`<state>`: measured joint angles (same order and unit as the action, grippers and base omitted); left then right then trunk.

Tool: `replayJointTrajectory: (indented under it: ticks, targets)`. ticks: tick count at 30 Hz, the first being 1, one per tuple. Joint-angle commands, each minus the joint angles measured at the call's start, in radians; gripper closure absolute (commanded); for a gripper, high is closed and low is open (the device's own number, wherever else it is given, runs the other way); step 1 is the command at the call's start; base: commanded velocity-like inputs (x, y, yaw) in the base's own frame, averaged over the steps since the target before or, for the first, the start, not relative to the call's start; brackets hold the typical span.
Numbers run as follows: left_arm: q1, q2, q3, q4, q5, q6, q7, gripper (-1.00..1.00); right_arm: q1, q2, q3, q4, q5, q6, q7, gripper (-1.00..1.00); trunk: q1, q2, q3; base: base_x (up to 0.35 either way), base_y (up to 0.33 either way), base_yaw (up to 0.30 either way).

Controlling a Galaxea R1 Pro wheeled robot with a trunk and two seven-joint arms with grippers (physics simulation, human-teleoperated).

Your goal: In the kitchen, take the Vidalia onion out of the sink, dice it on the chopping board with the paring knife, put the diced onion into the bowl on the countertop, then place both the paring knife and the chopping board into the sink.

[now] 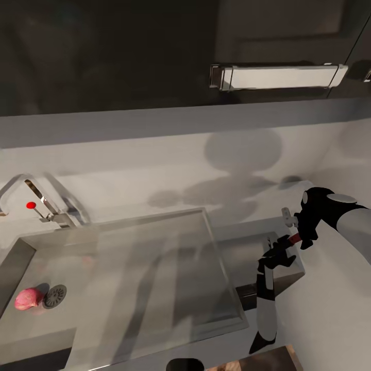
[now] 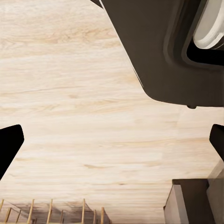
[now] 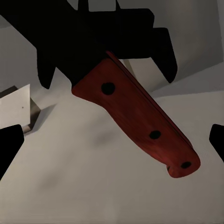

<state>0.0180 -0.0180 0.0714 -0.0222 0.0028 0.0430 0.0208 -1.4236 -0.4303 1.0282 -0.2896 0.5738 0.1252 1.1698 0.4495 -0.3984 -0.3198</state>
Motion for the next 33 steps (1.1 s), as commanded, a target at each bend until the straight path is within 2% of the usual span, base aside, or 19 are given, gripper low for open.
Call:
replayJointTrajectory:
  ticks: [1,33]
  targets:
    - [0.000,0.000,0.007,-0.002,0.000,0.005,0.002,-1.00,0.000,-0.001,-0.002,-0.003,0.003,0.010,0.005,-1.00,0.000,-0.002,-0.002,0.000,0.000,0.000]
    - [0.000,0.000,0.007,-0.002,0.000,0.005,0.002,-1.00,0.000,-0.001,-0.004,-0.003,0.003,0.011,0.005,-1.00,0.000,-0.002,-0.020,0.000,0.000,0.000]
